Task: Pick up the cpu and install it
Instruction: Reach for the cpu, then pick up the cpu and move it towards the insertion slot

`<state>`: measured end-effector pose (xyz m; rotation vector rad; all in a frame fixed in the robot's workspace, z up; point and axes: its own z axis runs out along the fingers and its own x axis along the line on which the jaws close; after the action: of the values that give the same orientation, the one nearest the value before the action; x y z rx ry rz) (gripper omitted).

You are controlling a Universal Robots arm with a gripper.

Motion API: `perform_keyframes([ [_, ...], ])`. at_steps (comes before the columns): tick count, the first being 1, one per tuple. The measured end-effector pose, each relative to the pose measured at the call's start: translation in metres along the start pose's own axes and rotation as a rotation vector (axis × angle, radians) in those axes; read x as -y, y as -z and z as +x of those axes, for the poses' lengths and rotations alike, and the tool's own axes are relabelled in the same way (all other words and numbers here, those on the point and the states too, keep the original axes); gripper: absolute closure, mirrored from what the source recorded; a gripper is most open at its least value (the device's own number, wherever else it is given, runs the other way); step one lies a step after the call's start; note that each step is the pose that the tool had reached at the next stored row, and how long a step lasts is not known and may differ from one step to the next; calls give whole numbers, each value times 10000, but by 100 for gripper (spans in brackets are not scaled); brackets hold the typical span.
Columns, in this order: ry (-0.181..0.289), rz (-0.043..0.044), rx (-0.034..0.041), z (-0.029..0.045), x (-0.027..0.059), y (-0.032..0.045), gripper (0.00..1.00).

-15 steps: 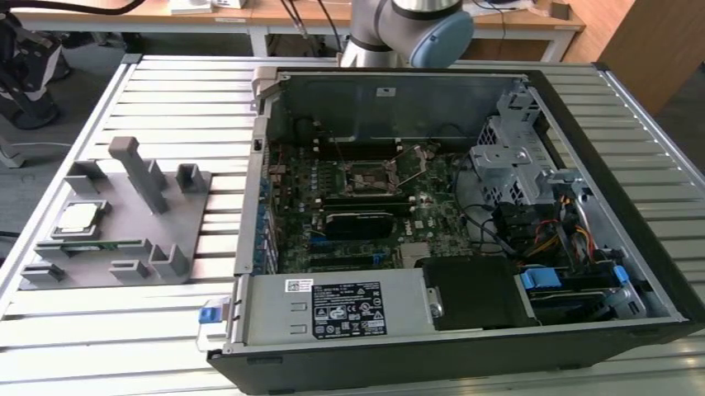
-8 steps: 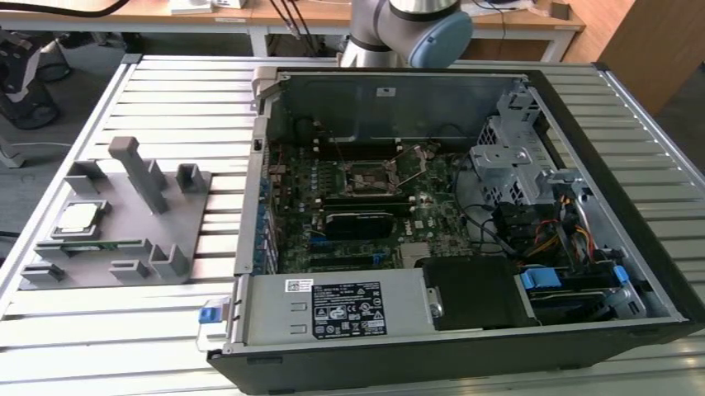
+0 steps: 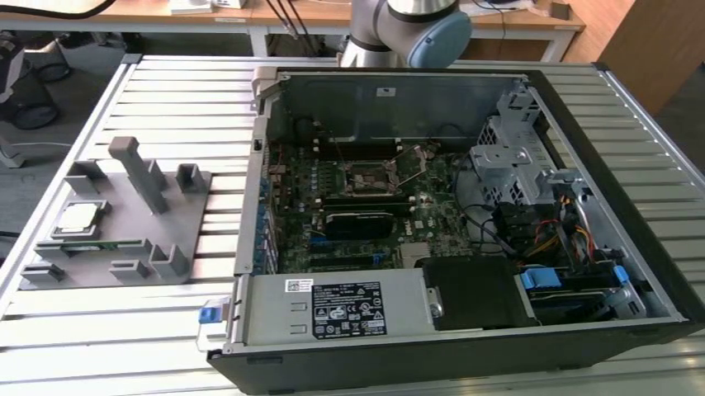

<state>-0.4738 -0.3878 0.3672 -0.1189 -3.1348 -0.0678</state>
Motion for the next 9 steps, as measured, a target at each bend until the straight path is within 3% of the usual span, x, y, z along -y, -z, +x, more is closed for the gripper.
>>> perform_keyframes([
  [9, -1, -13, -34, 81, 7, -5, 89],
])
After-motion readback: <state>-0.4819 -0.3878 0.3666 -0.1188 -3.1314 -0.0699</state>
